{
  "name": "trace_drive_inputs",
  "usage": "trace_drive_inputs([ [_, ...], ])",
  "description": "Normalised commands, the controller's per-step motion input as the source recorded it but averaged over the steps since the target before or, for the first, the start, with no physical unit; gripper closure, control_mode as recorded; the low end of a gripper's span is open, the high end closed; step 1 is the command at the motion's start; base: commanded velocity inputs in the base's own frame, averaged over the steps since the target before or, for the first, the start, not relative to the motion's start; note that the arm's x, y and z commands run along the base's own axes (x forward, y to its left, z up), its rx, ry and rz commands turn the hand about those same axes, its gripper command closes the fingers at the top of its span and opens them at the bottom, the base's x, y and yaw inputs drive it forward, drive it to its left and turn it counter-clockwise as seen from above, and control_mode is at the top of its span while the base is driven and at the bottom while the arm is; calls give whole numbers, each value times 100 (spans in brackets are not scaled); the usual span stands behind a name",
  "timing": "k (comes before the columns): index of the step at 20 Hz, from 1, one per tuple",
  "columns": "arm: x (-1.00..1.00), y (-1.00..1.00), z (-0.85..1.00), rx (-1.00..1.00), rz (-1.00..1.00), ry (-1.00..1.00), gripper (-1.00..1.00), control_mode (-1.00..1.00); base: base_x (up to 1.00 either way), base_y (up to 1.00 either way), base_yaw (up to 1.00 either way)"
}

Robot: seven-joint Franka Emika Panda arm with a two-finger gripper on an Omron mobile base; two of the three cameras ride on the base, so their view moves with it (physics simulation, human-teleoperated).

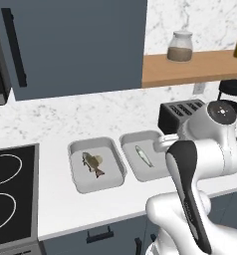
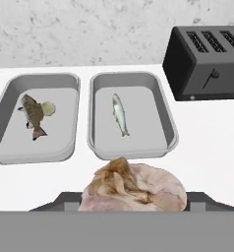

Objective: Place one garlic and one fish in each tupperware on the nearby counter, to pack two identical lunches.

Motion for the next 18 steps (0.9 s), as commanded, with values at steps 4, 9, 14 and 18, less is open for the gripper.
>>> trace_drive_inputs([
  [4,5,-1,-7,0,0,0,100,-100,33,-3,0],
  [9,46,-16,-35,0,0,8,100,-100,0,0,0],
  [14,70,-37,-70,0,-3,13,100,-100,0,0,0],
  [18,91,-36,-74,0,-4,18,100,-100,0,0,0],
])
